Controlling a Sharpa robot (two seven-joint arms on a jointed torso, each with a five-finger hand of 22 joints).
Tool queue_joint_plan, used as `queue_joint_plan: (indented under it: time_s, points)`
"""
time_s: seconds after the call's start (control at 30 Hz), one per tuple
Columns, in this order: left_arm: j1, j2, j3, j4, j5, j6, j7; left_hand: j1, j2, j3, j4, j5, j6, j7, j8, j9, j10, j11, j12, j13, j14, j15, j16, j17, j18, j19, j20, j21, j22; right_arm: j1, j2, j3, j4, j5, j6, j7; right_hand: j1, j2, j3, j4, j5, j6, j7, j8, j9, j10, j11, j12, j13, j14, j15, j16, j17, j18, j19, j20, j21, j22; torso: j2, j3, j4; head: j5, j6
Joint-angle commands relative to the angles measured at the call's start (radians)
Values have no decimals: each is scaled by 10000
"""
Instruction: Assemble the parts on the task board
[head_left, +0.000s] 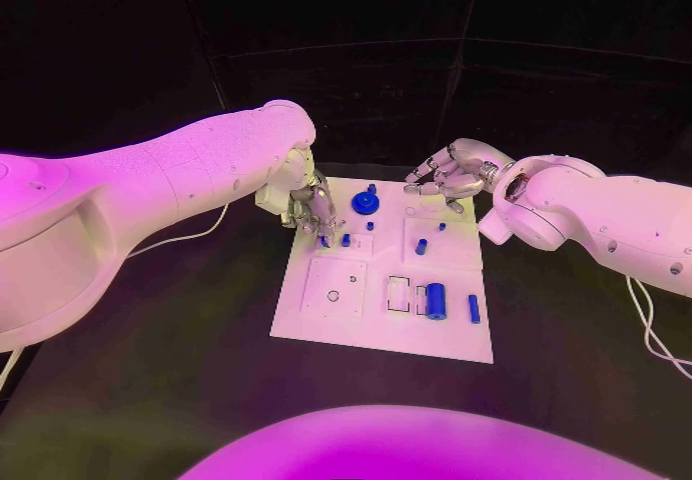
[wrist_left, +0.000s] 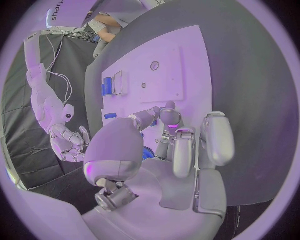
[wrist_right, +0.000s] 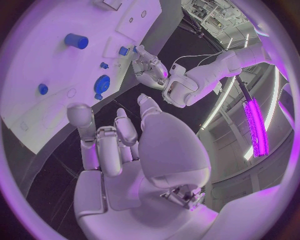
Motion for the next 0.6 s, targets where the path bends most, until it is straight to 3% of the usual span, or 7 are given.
queue_joint_plan:
  time_s: [0.03, 0.6]
  points:
    - [19, 43, 6, -66, -204, -45, -263, 545, 419, 210, -288, 48, 50, -30, 75, 17, 69, -44, 74, 58, 1073, 6, 31, 2634, 92, -21, -41, 79, 299, 16, 19, 4, 4, -17, 59, 43, 16, 57, -41, -6, 64, -67, -17, 49, -14, -57, -22, 18, -8, 741, -71, -49, 1321, 54, -41, -20, -33, -7, -7, 5, 9, 3, -6]
    - [-50, 295, -1, -363, -523, -197, -296, 563, 361, 190, -367, 48, 38, -43, 97, 85, 121, -58, 140, 133, 1073, -8, 31, 2634, 87, -3, -57, 99, 319, 14, 24, 4, 14, -18, 42, 43, 16, 57, -41, -6, 64, -67, -17, 49, -14, -57, -22, 18, -8, 741, -71, -49, 1321, 54, -41, -20, -33, -7, -3, 4, -3, 6, -27]
